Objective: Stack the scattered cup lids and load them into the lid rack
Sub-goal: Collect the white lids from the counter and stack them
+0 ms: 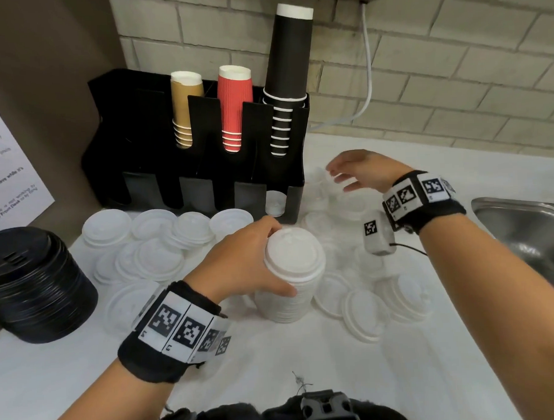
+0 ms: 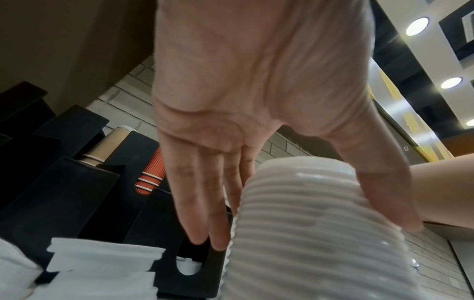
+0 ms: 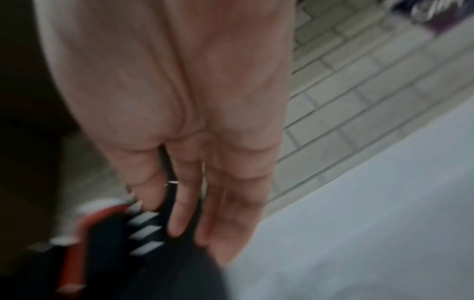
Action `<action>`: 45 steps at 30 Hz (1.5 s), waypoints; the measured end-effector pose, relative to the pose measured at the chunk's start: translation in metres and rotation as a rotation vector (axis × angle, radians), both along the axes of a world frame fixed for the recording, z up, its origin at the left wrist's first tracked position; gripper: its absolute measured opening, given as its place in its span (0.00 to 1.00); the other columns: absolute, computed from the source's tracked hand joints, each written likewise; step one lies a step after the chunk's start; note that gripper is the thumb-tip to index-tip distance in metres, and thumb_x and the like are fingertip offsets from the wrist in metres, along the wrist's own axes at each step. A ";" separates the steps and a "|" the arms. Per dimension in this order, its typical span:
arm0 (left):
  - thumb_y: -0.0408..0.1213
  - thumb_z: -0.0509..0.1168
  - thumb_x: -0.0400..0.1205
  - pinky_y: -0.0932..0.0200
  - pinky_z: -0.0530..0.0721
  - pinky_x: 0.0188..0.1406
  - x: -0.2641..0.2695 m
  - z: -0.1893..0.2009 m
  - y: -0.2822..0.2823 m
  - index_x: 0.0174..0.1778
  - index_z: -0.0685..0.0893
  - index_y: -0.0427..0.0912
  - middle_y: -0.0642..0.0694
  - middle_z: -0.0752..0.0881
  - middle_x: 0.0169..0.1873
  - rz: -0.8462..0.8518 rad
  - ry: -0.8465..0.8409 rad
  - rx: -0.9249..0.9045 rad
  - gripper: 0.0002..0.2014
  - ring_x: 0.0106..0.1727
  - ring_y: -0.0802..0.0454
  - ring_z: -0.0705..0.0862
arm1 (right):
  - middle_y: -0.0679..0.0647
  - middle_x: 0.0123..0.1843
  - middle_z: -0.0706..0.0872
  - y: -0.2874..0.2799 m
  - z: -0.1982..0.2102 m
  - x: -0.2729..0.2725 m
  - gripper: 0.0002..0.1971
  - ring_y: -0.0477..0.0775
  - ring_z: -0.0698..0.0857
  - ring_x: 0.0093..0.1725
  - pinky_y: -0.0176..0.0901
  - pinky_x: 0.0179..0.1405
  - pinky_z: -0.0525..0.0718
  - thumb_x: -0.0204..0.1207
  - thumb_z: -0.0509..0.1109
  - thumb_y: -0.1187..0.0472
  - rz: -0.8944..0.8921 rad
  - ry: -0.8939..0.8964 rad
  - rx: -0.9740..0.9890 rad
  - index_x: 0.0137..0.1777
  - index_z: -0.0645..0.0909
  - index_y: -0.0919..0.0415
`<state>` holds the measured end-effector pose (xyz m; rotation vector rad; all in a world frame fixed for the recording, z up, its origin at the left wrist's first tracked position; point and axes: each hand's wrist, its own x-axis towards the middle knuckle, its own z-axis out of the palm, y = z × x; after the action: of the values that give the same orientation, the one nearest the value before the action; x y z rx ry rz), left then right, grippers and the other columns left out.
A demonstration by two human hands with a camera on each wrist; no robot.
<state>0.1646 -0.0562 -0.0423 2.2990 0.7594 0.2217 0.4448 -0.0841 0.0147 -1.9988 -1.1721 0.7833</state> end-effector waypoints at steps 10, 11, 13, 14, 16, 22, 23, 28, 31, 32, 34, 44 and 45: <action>0.67 0.79 0.55 0.71 0.73 0.54 -0.002 0.000 0.005 0.74 0.65 0.70 0.74 0.72 0.59 -0.043 -0.074 -0.053 0.50 0.57 0.74 0.75 | 0.58 0.76 0.67 0.032 -0.069 0.051 0.30 0.64 0.73 0.72 0.53 0.63 0.72 0.75 0.68 0.38 0.055 -0.810 -0.801 0.74 0.71 0.50; 0.66 0.79 0.56 0.73 0.73 0.52 -0.002 0.001 0.006 0.70 0.69 0.72 0.76 0.74 0.57 -0.044 -0.090 -0.058 0.46 0.56 0.77 0.75 | 0.59 0.76 0.67 0.035 -0.073 0.052 0.31 0.65 0.75 0.70 0.54 0.59 0.73 0.74 0.68 0.38 0.053 -0.825 -0.811 0.73 0.72 0.52; 0.62 0.81 0.58 0.74 0.74 0.50 -0.003 0.000 0.007 0.62 0.73 0.75 0.77 0.77 0.54 -0.045 -0.106 -0.064 0.37 0.55 0.80 0.75 | 0.61 0.74 0.69 0.038 -0.080 0.053 0.32 0.65 0.77 0.67 0.53 0.53 0.73 0.73 0.69 0.38 0.055 -0.839 -0.804 0.72 0.73 0.56; 0.61 0.81 0.58 0.74 0.74 0.50 -0.003 0.000 0.007 0.59 0.73 0.75 0.77 0.78 0.54 -0.046 -0.109 -0.066 0.35 0.55 0.81 0.75 | 0.61 0.73 0.71 0.039 -0.083 0.054 0.32 0.64 0.78 0.67 0.52 0.53 0.74 0.74 0.69 0.38 0.061 -0.839 -0.797 0.72 0.74 0.58; 0.60 0.81 0.57 0.73 0.74 0.54 -0.003 -0.002 0.006 0.58 0.73 0.76 0.75 0.79 0.57 -0.055 -0.107 -0.059 0.35 0.58 0.80 0.75 | 0.59 0.70 0.78 0.038 -0.087 0.056 0.29 0.62 0.80 0.66 0.49 0.58 0.78 0.74 0.69 0.40 0.082 -0.827 -0.776 0.68 0.77 0.60; 0.59 0.82 0.56 0.63 0.77 0.62 -0.002 -0.005 0.008 0.62 0.73 0.73 0.69 0.78 0.61 -0.054 -0.109 -0.044 0.39 0.62 0.68 0.77 | 0.51 0.52 0.79 0.019 -0.075 0.051 0.32 0.56 0.82 0.47 0.44 0.37 0.76 0.67 0.73 0.42 0.031 -0.704 -0.686 0.67 0.66 0.49; 0.59 0.81 0.56 0.64 0.77 0.62 -0.002 -0.006 0.008 0.64 0.72 0.72 0.68 0.78 0.61 -0.056 -0.107 -0.041 0.40 0.62 0.68 0.77 | 0.50 0.50 0.78 0.016 -0.067 0.050 0.32 0.54 0.81 0.44 0.43 0.34 0.76 0.65 0.74 0.42 0.039 -0.655 -0.656 0.67 0.65 0.46; 0.59 0.81 0.56 0.71 0.74 0.55 -0.001 -0.007 0.007 0.63 0.72 0.74 0.70 0.74 0.59 -0.068 -0.111 -0.050 0.40 0.58 0.73 0.76 | 0.53 0.61 0.80 0.003 -0.016 0.027 0.26 0.55 0.85 0.56 0.41 0.39 0.83 0.66 0.79 0.50 0.175 -0.362 -0.630 0.62 0.74 0.37; 0.56 0.82 0.58 0.67 0.75 0.56 0.000 -0.008 0.006 0.64 0.72 0.71 0.67 0.75 0.58 -0.062 -0.113 -0.045 0.39 0.59 0.69 0.77 | 0.51 0.57 0.81 -0.008 0.009 0.006 0.23 0.53 0.84 0.54 0.44 0.44 0.86 0.69 0.79 0.59 0.276 -0.220 -0.515 0.59 0.77 0.38; 0.56 0.82 0.58 0.65 0.76 0.57 0.001 -0.008 0.006 0.66 0.72 0.69 0.67 0.75 0.58 -0.056 -0.113 -0.037 0.40 0.59 0.66 0.78 | 0.50 0.56 0.81 -0.011 0.015 -0.002 0.23 0.52 0.84 0.54 0.43 0.45 0.86 0.70 0.78 0.61 0.323 -0.191 -0.477 0.59 0.78 0.38; 0.57 0.82 0.58 0.63 0.76 0.56 0.002 -0.009 0.005 0.74 0.68 0.62 0.67 0.74 0.57 -0.037 -0.106 -0.030 0.48 0.59 0.62 0.78 | 0.51 0.58 0.81 -0.017 0.027 -0.023 0.24 0.49 0.84 0.52 0.42 0.46 0.85 0.70 0.78 0.62 0.427 -0.165 -0.408 0.60 0.78 0.38; 0.47 0.85 0.61 0.72 0.81 0.44 0.003 -0.013 0.005 0.82 0.29 0.59 0.73 0.74 0.46 0.018 -0.161 -0.123 0.72 0.47 0.69 0.83 | 0.44 0.56 0.81 -0.026 0.022 -0.097 0.32 0.49 0.85 0.53 0.43 0.53 0.87 0.61 0.84 0.52 0.646 -0.420 -0.314 0.63 0.74 0.41; 0.47 0.85 0.61 0.71 0.81 0.45 0.003 -0.013 0.004 0.82 0.29 0.59 0.73 0.75 0.46 0.019 -0.165 -0.128 0.72 0.48 0.69 0.83 | 0.44 0.56 0.81 -0.026 0.021 -0.099 0.32 0.48 0.84 0.53 0.43 0.52 0.87 0.61 0.84 0.52 0.651 -0.439 -0.315 0.63 0.74 0.41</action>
<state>0.1679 -0.0522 -0.0551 2.1239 0.6912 0.3561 0.3456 -0.1098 0.0356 -2.1153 -2.1333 0.9019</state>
